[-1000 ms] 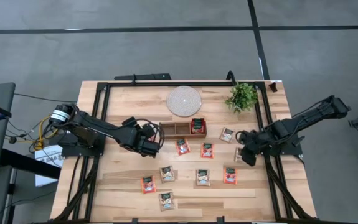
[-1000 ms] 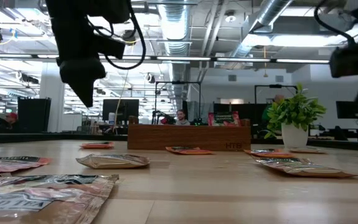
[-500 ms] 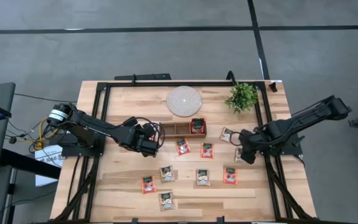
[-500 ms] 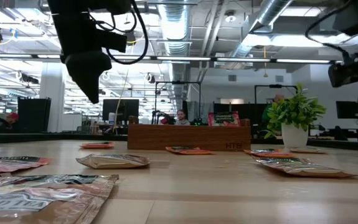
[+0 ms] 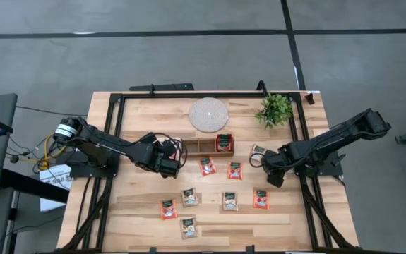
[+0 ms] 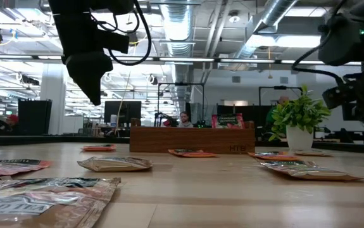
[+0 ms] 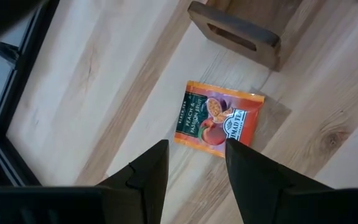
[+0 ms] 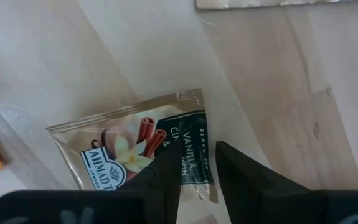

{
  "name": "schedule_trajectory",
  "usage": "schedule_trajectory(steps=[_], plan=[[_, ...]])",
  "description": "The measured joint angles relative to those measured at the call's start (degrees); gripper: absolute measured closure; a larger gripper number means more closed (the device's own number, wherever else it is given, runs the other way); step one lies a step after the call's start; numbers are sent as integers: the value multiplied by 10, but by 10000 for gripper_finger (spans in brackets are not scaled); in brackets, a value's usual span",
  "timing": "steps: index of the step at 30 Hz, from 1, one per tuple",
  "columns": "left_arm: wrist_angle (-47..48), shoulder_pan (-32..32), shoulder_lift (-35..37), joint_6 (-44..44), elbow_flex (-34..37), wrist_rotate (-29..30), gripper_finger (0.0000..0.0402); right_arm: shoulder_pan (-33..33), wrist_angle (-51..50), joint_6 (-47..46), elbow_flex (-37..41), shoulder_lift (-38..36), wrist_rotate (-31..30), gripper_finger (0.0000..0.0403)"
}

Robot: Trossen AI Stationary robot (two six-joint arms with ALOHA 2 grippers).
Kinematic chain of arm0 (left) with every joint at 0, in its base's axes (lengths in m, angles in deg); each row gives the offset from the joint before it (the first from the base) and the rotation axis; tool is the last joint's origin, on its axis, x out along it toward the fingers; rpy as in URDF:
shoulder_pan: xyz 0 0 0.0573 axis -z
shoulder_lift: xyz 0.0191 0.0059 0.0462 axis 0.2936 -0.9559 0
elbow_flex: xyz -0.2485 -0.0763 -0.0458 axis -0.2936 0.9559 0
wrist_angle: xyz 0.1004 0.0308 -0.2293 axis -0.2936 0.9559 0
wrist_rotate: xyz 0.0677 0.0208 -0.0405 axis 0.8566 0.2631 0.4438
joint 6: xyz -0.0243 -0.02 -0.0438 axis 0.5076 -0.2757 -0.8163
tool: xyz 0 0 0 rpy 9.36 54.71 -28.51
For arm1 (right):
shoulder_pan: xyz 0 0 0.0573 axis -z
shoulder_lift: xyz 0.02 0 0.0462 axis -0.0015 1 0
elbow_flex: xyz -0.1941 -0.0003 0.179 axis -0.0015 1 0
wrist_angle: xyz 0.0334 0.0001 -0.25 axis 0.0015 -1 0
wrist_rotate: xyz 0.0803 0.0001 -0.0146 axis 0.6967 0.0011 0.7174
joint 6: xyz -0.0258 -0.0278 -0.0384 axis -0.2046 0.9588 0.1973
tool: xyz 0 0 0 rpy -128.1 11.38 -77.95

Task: Pick & Place Tea
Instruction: Put the brown tea bag into the middle slot of the wooden organizer

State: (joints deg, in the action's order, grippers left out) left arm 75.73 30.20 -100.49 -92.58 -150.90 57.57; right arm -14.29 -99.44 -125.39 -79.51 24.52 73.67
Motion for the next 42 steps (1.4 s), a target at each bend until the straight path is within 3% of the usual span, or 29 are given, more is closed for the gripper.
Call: schedule_trajectory(steps=[9,17,29,36,42], plan=[[0,0,0,3,0,0,250,4,10,3,-1,22,17,321],[0,0,0,5,0,0,250,4,18,3,-2,16,28,396],[-4,0,0,5,0,0,250,3,-45,26,-72,18,9,402],[-4,0,0,5,0,0,250,1,-117,50,-183,18,-74,402],[-5,0,0,5,0,0,250,2,-112,112,-294,34,-220,403]])
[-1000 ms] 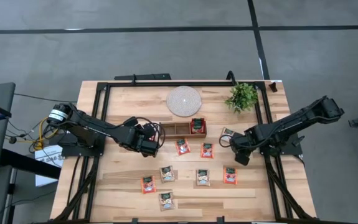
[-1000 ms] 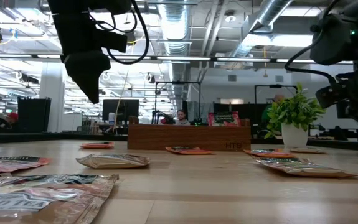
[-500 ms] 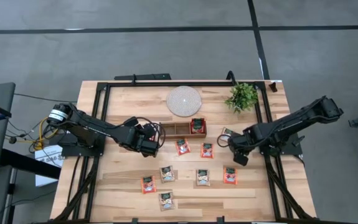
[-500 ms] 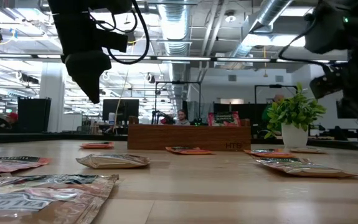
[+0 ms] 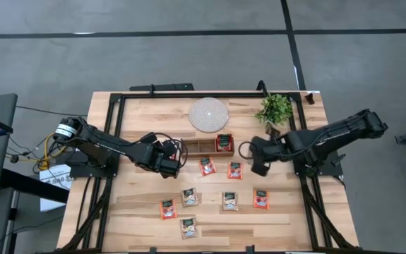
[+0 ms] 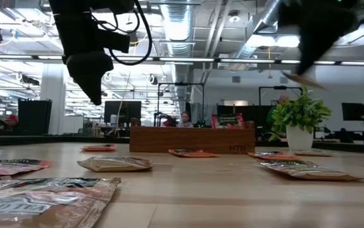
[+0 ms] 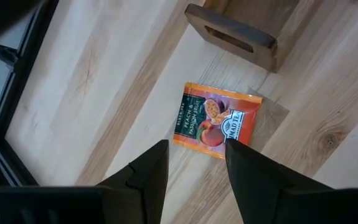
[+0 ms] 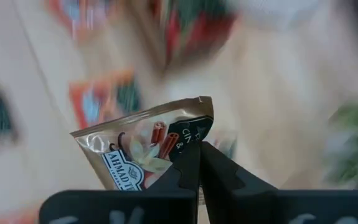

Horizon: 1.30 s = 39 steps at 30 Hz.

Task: Pick & Place Tea
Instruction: Put the brown tea bag into the middle slot of the wooden organizer

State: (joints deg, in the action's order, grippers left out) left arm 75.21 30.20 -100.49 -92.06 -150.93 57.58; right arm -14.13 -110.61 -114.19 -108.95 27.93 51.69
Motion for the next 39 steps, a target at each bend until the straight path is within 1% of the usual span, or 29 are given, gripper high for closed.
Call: schedule_trajectory(steps=[2,4,10,15,20,25,29,32,37,39], plan=[[-2,0,0,0,0,0,250,3,27,35,-29,16,-45,403],[-2,0,0,0,0,0,250,10,54,76,-51,35,-76,403],[12,0,0,0,0,-2,250,35,167,192,-106,126,-148,403],[54,0,25,1,21,-1,250,49,206,254,-163,213,-201,403],[57,0,97,-14,79,-3,250,50,217,308,-231,297,-253,403],[29,0,192,-18,129,-8,250,51,218,312,-293,365,-297,403],[16,0,262,-18,155,-10,250,51,219,311,-324,406,-332,403],[19,0,305,-15,162,-7,250,51,218,311,-338,431,-340,403],[26,0,364,-2,163,16,250,50,220,310,-359,479,-340,403],[29,0,384,4,163,26,250,50,200,311,-366,491,-347,403]])
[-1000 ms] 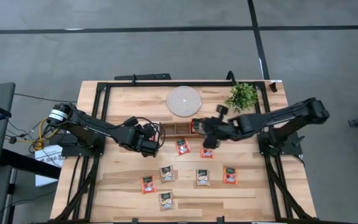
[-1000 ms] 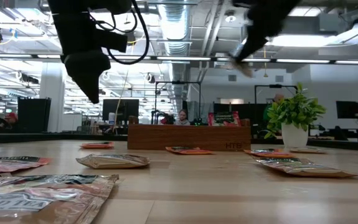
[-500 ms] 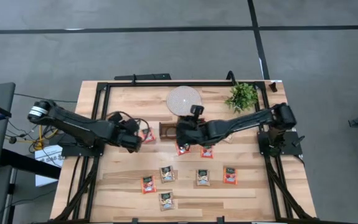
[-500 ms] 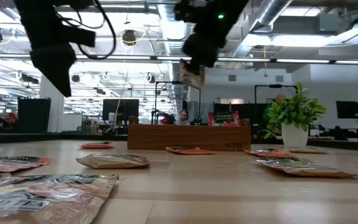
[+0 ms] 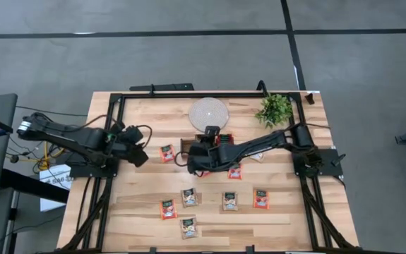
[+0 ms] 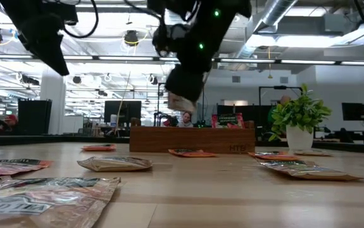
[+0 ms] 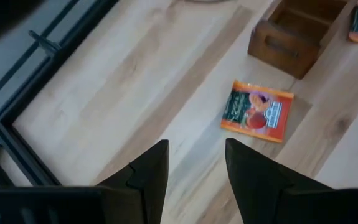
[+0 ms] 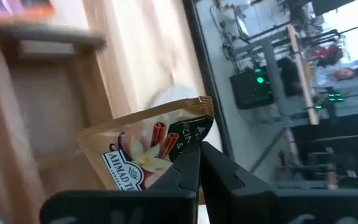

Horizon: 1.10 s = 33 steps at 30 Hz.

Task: Pick & Place Tea
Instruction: Put the brown tea bag into the middle slot of the wooden organizer

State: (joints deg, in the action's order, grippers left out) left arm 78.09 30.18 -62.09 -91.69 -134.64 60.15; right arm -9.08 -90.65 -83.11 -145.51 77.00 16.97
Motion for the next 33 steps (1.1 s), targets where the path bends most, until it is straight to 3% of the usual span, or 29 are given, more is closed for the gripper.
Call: schedule_trajectory(steps=[5,12,15,33], plan=[[3,0,42,9,0,5,250,7,-35,-18,-9,16,-28,403],[8,0,78,21,0,6,250,17,-63,-81,-10,15,-14,403],[8,0,83,30,0,9,250,17,-64,-81,-10,16,12,403],[8,0,84,33,0,11,250,22,-72,-99,-4,16,17,403]])
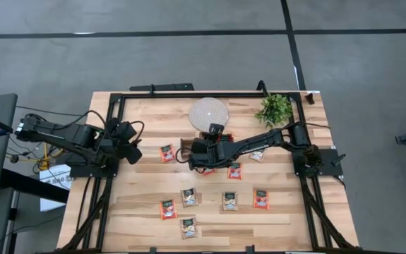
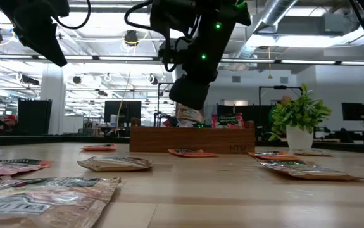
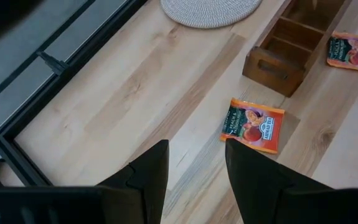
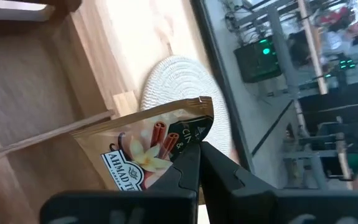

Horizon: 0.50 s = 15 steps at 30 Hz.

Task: Pick & Place Tea
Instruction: Put the brown tea bag into the middle slot of the wooden organizer

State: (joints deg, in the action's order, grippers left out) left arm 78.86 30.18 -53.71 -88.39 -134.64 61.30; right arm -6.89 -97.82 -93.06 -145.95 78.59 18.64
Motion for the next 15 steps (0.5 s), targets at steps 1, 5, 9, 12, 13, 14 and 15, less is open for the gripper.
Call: schedule_trajectory(steps=[1,5,9,12,13,14,15], plan=[[0,0,0,0,0,0,250,1,0,-1,0,0,9,403],[0,0,0,0,0,0,250,8,0,-2,0,0,46,403],[0,0,0,0,0,0,250,15,0,-2,0,0,56,403],[0,0,0,0,0,0,250,20,0,-2,0,0,55,403],[0,0,0,0,0,0,250,22,0,-2,0,0,55,403],[0,0,0,0,0,0,250,24,0,-2,0,0,55,403],[0,0,0,0,0,0,250,26,0,-2,0,0,55,403]])
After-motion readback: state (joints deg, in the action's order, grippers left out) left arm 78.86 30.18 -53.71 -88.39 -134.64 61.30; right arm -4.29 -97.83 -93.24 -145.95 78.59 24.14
